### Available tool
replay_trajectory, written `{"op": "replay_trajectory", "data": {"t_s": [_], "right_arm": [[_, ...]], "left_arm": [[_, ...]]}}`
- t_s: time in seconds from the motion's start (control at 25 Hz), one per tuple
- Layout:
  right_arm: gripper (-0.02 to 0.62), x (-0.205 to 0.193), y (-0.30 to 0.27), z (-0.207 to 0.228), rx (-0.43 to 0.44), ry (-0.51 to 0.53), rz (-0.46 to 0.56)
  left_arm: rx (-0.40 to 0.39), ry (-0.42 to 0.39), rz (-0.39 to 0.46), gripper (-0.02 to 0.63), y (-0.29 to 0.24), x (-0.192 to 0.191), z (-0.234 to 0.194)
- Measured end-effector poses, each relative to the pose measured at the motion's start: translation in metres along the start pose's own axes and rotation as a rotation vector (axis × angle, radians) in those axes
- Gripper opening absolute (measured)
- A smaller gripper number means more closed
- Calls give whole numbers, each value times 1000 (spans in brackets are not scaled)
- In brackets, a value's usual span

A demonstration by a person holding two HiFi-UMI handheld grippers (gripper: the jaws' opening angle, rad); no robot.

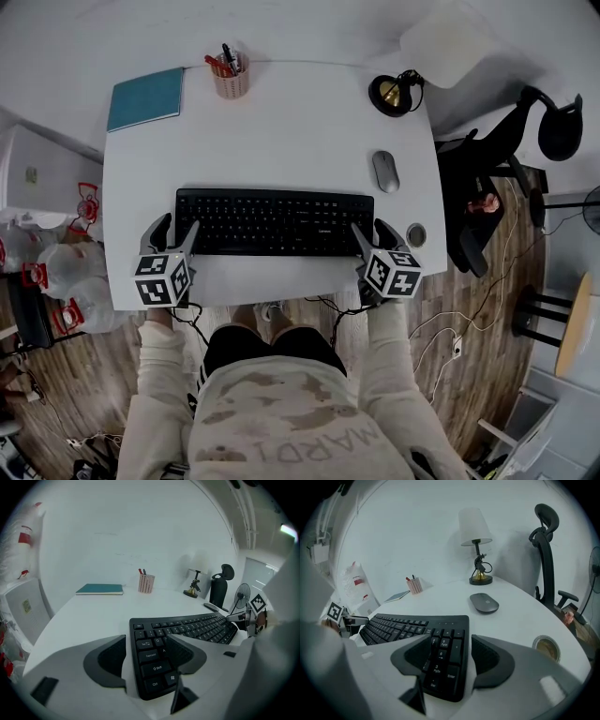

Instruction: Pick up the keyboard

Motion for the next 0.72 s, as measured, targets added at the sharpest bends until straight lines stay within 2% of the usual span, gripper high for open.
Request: {"op": "replay_trajectory", "data": {"t_s": [0.4, 0.72], "right_arm": [[287, -1, -7, 10, 69, -82, -29], [285, 0, -12, 12, 104, -80, -59]], "left_arm": [[-46, 57, -18, 298, -8, -2, -8], [-57, 69, -50, 302, -12, -2, -10]]}}
Point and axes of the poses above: the fingertips, and each gripper's own axes: y backward along the fingers, z to its right, x out of its top, the point moved 10 cm from there along y, backward along the fingers, and after that the axes turned 5 degrees about -x, right-handed, at the moved point
